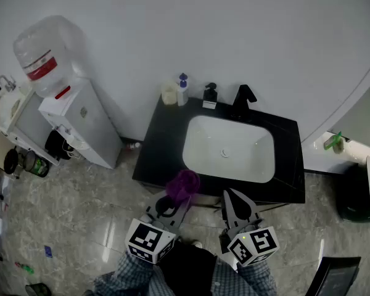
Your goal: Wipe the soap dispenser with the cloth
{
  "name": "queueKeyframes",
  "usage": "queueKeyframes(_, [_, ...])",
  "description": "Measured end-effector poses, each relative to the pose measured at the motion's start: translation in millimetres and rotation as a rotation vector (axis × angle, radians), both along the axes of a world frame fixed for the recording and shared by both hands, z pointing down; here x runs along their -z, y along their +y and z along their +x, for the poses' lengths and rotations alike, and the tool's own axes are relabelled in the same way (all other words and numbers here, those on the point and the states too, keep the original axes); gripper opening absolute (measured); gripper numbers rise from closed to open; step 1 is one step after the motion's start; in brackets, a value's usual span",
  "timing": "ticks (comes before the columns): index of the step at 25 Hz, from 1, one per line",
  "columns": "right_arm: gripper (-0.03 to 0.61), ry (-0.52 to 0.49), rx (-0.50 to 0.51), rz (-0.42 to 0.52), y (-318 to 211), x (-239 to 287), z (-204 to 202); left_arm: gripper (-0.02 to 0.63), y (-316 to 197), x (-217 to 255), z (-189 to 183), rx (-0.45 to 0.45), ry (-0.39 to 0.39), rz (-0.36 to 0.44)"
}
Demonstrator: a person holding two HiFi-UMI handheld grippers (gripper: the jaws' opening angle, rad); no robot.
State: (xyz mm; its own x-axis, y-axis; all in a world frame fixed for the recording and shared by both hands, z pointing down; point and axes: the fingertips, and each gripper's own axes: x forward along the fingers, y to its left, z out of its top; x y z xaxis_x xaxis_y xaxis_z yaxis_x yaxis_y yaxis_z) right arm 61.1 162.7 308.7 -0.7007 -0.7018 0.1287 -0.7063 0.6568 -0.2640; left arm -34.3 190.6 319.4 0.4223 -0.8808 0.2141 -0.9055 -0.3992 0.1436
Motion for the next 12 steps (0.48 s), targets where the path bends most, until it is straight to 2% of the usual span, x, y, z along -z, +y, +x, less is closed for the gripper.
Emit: queueKeyframes(12, [0.018,0.001,0.006,-0.003,0.5,-1.0,-0.1,0.057,0.6,-1.4,2.4,-0.008,0.001,0.003])
